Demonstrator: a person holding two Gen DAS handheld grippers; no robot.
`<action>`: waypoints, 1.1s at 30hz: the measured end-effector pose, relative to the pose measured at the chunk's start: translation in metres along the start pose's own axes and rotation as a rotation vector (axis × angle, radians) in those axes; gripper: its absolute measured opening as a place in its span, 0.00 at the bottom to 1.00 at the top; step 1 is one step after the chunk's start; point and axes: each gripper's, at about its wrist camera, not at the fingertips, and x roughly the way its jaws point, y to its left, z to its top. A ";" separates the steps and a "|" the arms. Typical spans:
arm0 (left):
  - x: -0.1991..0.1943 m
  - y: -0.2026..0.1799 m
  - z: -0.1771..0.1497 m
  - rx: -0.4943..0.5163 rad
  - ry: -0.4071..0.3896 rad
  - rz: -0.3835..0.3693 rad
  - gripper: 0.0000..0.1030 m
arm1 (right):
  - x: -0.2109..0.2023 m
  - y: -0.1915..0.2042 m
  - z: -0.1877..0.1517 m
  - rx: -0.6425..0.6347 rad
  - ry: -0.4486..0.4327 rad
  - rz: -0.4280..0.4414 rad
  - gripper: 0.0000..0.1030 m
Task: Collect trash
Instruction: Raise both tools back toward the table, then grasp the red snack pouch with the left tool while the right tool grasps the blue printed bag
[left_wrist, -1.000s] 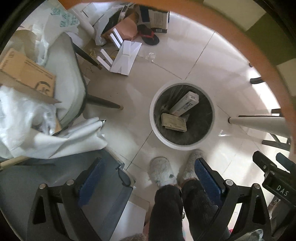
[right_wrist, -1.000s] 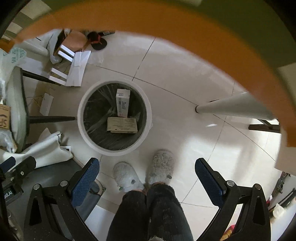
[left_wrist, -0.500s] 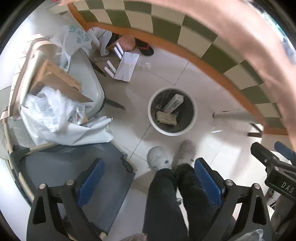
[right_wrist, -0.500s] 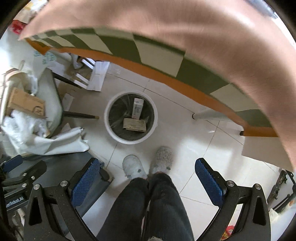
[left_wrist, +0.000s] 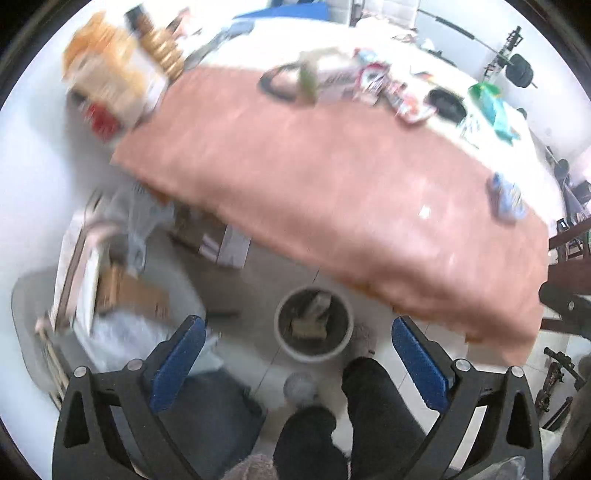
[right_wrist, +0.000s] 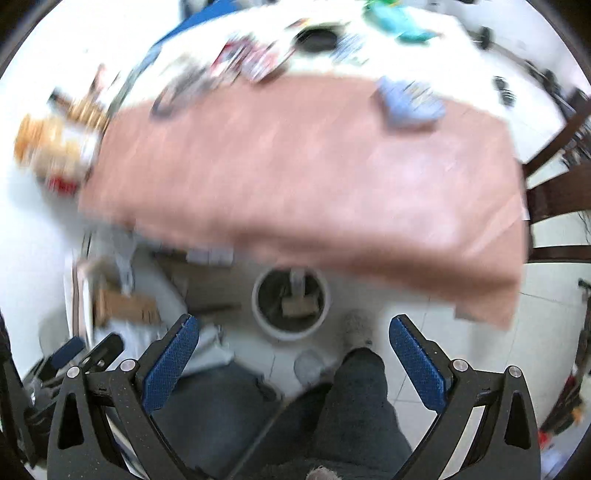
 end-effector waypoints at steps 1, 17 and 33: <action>0.001 -0.008 0.012 0.006 -0.005 0.002 1.00 | -0.004 -0.010 0.018 0.020 -0.015 -0.022 1.00; 0.139 -0.110 0.207 -0.178 0.212 -0.032 1.00 | 0.158 -0.090 0.230 0.091 0.181 -0.186 0.81; 0.228 -0.143 0.332 -0.327 0.258 0.025 0.73 | 0.169 -0.087 0.348 0.069 0.118 -0.178 0.39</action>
